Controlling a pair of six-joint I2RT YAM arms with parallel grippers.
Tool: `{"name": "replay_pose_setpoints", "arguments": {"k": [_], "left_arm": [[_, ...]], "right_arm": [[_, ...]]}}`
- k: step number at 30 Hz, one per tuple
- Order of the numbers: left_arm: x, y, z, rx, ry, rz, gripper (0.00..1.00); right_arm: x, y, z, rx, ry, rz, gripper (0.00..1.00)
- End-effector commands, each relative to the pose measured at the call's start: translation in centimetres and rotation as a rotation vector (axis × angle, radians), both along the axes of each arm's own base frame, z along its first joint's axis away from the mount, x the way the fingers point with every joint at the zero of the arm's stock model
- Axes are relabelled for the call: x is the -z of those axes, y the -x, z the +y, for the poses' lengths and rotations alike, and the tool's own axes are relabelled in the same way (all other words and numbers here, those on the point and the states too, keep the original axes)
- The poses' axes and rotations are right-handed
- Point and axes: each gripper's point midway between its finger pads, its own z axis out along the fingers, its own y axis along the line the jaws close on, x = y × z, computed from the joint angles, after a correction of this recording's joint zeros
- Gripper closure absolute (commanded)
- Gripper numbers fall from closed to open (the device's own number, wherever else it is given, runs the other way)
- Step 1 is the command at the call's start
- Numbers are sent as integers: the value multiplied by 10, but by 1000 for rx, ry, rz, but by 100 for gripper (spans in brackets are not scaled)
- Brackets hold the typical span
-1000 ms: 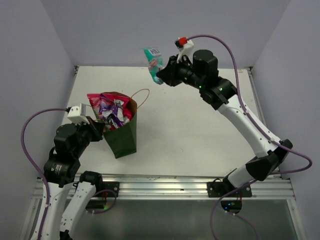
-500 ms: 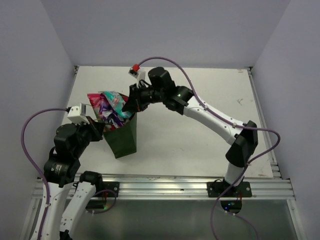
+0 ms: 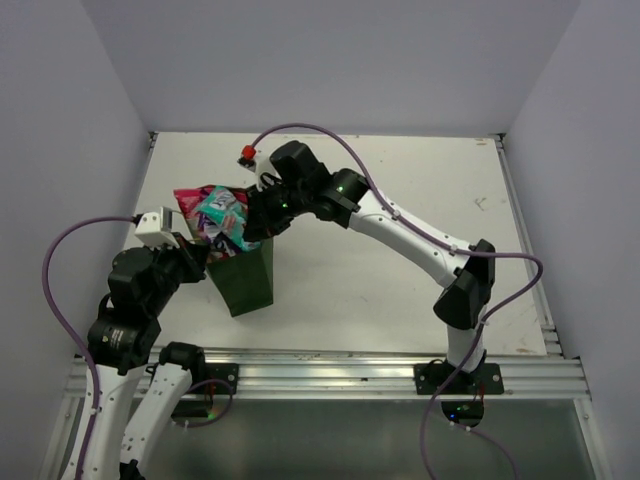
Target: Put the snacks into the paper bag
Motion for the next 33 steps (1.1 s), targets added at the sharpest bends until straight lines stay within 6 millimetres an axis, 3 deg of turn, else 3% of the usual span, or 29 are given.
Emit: {"name": "replay_pose_setpoints", "arguments": {"k": [1, 10, 13, 15, 17, 18, 19, 22, 23, 25, 28, 30, 31, 33], "left_arm": [[9, 2, -1, 20, -25, 25, 100], [8, 2, -2, 34, -27, 16, 100], [9, 2, -4, 42, -24, 17, 100], [7, 2, -4, 43, -25, 13, 100], [6, 2, -4, 40, -25, 7, 100], [5, 3, -3, 37, -25, 4, 100], [5, 3, -3, 37, -26, 6, 100], [5, 3, -3, 37, -27, 7, 100], [6, 2, -3, 40, -25, 9, 100], [6, 1, -4, 42, -26, 10, 100], [4, -1, -4, 42, -26, 7, 100], [3, -2, -4, 37, -25, 4, 100], [3, -3, -3, 33, -25, 4, 100], [4, -3, -3, 28, -24, 6, 100]], "right_arm": [[8, 17, -24, -26, 147, 13, 100], [20, 38, -47, -29, 230, 24, 100], [34, 36, -50, -26, 281, 36, 100], [31, 34, -46, -32, 280, 32, 100], [27, 30, -38, -37, 274, 25, 84], [22, 28, -35, -40, 260, 16, 67], [17, 27, -32, -44, 247, 5, 63], [-23, 19, -17, -49, 145, -71, 46], [-52, 16, -14, -43, 78, -120, 43], [-81, 12, -9, -35, 5, -184, 34], [-138, 7, -18, 20, -126, -310, 32], [-141, 4, -26, 59, -130, -339, 31], [-161, -1, -43, 131, -150, -393, 31], [-143, -7, -57, 188, -82, -394, 32]]}}
